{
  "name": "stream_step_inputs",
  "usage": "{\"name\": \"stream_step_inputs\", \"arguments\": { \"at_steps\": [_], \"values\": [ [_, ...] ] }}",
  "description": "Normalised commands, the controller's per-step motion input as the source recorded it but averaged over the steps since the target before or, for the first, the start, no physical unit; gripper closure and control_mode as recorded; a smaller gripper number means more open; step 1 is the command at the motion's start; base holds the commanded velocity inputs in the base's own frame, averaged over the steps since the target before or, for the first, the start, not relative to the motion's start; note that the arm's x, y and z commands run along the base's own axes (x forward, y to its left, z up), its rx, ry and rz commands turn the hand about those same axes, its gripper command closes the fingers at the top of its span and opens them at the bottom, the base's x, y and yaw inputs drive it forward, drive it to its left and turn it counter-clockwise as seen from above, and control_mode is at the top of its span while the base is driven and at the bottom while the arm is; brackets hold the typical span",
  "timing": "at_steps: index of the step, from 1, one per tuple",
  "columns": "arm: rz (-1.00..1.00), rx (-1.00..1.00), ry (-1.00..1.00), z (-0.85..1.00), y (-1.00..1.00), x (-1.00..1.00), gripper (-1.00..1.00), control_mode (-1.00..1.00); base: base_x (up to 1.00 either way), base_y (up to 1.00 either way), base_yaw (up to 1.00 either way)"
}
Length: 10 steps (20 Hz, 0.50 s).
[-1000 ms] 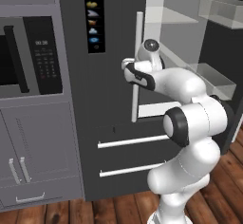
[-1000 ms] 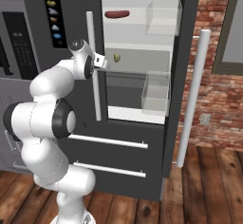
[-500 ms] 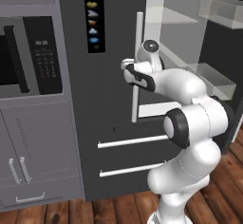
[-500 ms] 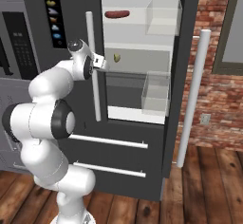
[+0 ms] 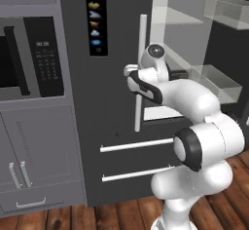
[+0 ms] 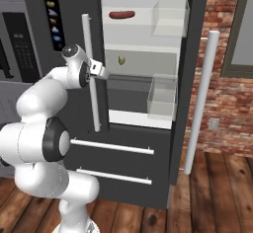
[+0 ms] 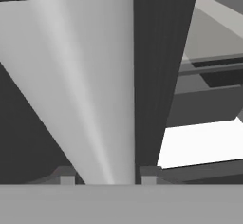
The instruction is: Retrieve the sausage and cheese from the fridge and place them on the cutting board on the counter.
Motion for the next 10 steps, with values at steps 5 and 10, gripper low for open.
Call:
{"name": "stream_step_inputs", "arguments": {
  "at_steps": [5,10],
  "values": [
    [0.00,0.00,0.00,0.20,0.05,-0.69,1.00,-1.00,0.00,0.00,0.00],
    [0.00,0.00,0.00,0.18,0.17,-0.69,1.00,-1.00,0.00,0.00,0.00]
  ]
}}
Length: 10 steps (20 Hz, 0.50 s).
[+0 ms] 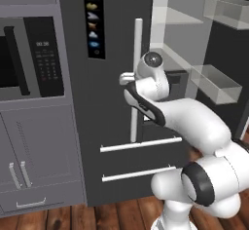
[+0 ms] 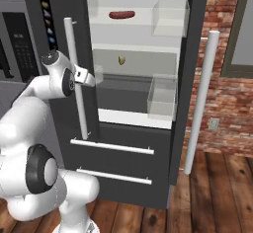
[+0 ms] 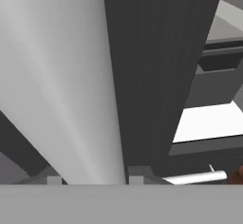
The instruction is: Retrieve the sausage and cheese from the fridge and place them on the cutting board on the counter.
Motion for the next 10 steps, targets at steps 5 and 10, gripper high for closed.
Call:
{"name": "stream_step_inputs", "arguments": {
  "at_steps": [5,10],
  "values": [
    [0.00,0.00,0.02,0.15,0.30,-0.63,1.00,-1.00,0.00,0.00,0.00],
    [0.01,-0.03,0.06,0.11,0.18,-0.33,-1.00,-1.00,0.00,0.00,0.00]
  ]
}}
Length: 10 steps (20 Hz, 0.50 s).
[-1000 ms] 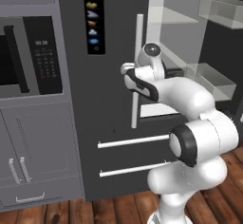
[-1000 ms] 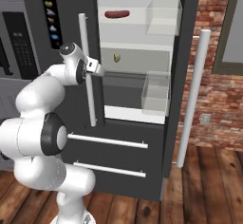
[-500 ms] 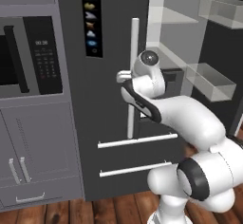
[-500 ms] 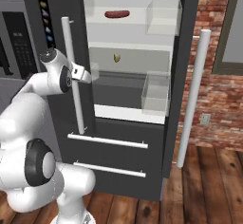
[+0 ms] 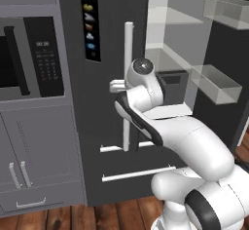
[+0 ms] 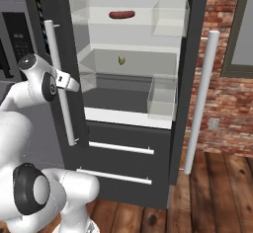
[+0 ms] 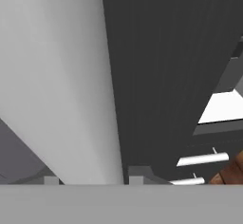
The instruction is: Retrieve the sausage and cheese from the fridge and place them on the cutting board on the counter.
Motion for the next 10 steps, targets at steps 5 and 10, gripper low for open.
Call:
{"name": "stream_step_inputs", "arguments": {
  "at_steps": [5,10],
  "values": [
    [0.01,-0.08,0.07,0.00,-0.24,-0.19,-1.00,-1.00,0.00,0.00,0.00],
    [0.00,0.00,0.00,0.00,-0.55,-0.68,-1.00,-1.00,0.00,0.00,0.00]
  ]
}}
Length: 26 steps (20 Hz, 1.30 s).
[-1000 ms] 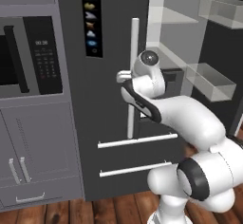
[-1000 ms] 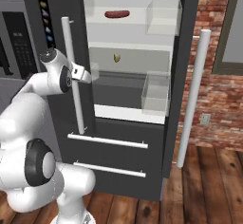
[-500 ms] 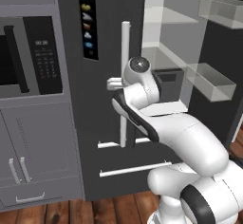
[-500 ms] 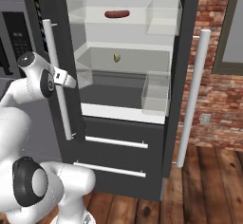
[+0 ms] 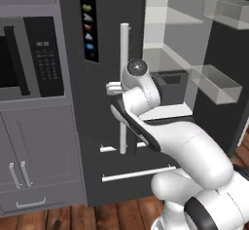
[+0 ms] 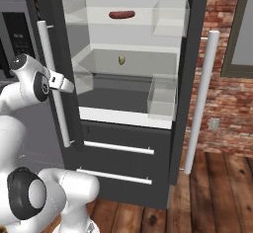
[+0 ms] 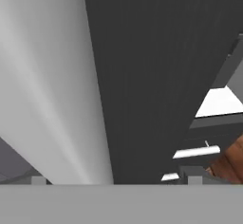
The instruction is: Retrieve the sausage and cheese from the fridge and place them on the cutting board on the counter.
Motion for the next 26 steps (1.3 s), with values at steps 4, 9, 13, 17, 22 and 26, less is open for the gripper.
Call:
{"name": "stream_step_inputs", "arguments": {
  "at_steps": [4,9,13,17,22,26],
  "values": [
    [-0.03,0.08,0.00,0.00,-0.60,-0.75,-1.00,-1.00,0.00,0.00,0.00],
    [-0.08,0.12,0.00,0.04,-0.53,-0.60,-1.00,-1.00,0.00,0.00,0.00],
    [-0.12,0.19,0.10,0.11,-0.62,-0.26,-1.00,-1.00,0.00,0.00,0.00],
    [-0.16,0.10,0.31,0.30,-0.60,-0.19,-1.00,-1.00,0.00,0.00,0.00],
    [-0.14,0.05,0.50,0.40,-0.46,-0.22,-1.00,-1.00,0.00,0.00,0.00],
    [0.02,0.00,0.50,0.34,-0.10,-0.45,-1.00,-1.00,0.00,0.00,0.00]
  ]
}}
